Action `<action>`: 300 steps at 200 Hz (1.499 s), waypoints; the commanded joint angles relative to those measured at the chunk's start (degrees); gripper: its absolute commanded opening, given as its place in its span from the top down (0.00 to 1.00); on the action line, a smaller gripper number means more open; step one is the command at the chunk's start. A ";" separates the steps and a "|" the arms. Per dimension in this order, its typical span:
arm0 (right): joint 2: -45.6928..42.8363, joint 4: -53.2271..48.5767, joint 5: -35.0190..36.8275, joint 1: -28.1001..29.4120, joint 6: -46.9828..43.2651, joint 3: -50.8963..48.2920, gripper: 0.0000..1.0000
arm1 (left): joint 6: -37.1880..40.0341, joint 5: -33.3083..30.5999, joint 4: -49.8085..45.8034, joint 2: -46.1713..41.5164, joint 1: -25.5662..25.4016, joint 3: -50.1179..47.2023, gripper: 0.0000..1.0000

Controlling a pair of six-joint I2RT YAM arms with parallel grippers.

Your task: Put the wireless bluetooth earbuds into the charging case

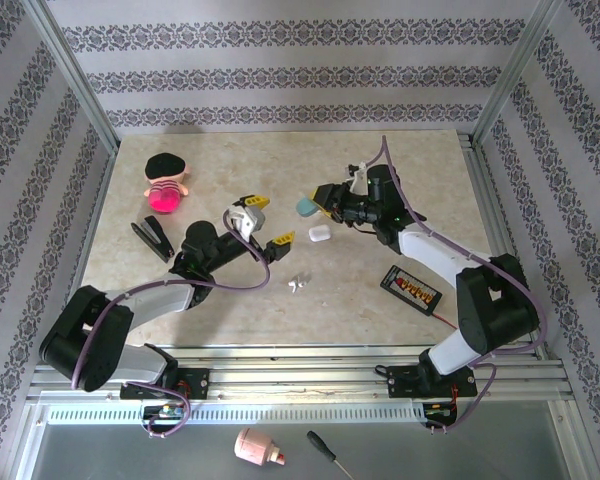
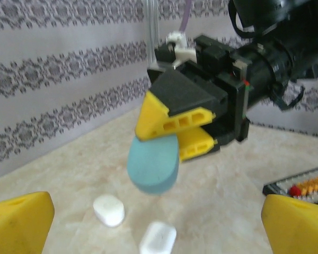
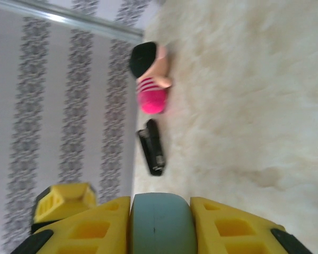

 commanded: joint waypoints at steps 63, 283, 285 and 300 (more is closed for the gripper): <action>11.49 -14.56 13.89 -8.45 -19.71 7.54 0.71 | 5.52 -0.62 -18.78 4.34 -4.03 4.96 0.00; 8.40 -15.91 20.53 -17.11 -26.62 0.54 0.24 | -3.66 -11.97 -29.52 7.05 -3.38 12.78 0.01; 8.03 -15.77 20.43 -17.05 -26.78 0.28 0.24 | -3.77 -12.28 -30.30 7.27 -3.37 13.24 0.01; 5.43 -15.89 20.30 -16.33 -28.21 -1.17 0.19 | -4.59 -14.31 -35.64 9.60 -3.17 16.89 0.01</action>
